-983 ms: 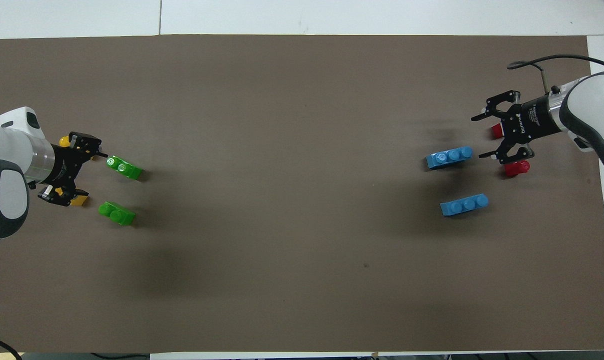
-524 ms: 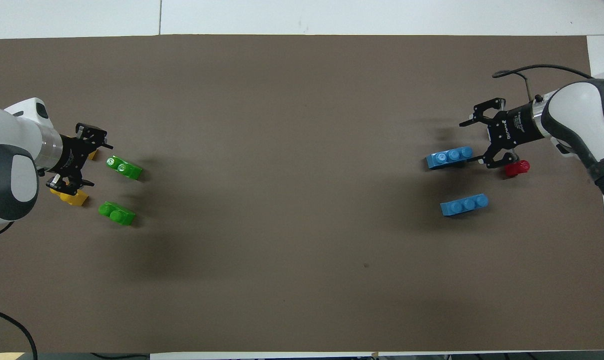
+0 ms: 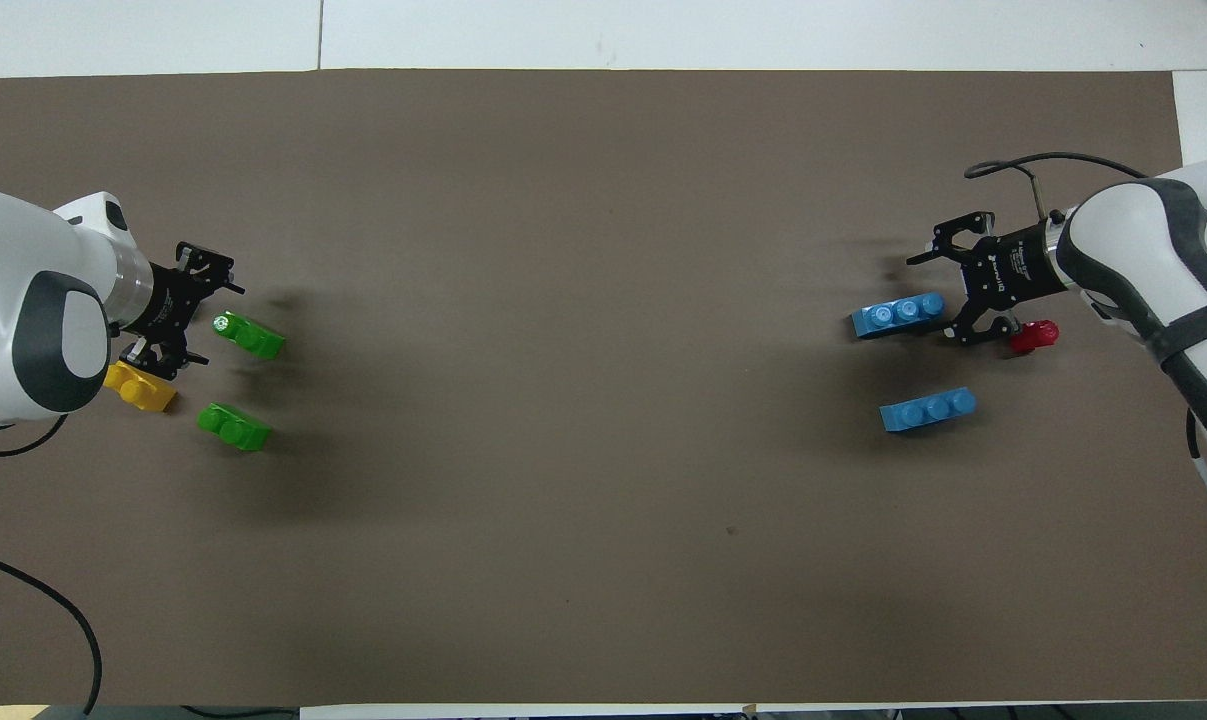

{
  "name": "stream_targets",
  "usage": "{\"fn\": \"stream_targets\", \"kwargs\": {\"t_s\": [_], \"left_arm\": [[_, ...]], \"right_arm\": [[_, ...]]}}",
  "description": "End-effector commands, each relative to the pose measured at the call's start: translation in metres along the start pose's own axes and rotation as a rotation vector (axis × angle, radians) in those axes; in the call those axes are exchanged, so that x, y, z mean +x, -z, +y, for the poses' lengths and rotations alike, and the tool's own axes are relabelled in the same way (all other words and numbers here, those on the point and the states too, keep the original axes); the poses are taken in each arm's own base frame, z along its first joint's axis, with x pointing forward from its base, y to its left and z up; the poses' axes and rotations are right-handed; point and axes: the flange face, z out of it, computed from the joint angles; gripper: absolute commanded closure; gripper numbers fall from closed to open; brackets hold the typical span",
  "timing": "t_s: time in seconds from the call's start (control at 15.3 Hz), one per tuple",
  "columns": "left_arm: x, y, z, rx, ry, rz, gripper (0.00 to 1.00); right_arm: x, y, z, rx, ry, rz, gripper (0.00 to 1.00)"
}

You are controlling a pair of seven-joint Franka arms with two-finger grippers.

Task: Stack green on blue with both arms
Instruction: 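Close the left gripper on the green brick while the right gripper grasps the blue brick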

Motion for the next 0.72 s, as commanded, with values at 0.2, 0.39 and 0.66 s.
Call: {"fn": "stream_targets", "kwargs": {"t_s": [0.2,0.39,0.66], "left_arm": [[-0.001,-0.020,0.000,-0.013,0.034,-0.008,0.00],[-0.002,-0.025,-0.003,-0.016,0.044,-0.005,0.00],[-0.004,-0.033,-0.006,-0.029,0.066,0.006,0.07]], "right_arm": [[0.007,-0.012,0.009,0.035,0.028,0.007,0.06],[0.009,-0.012,0.011,0.043,0.036,0.015,0.07],[0.010,-0.012,0.010,0.048,0.035,0.021,0.23]]}}
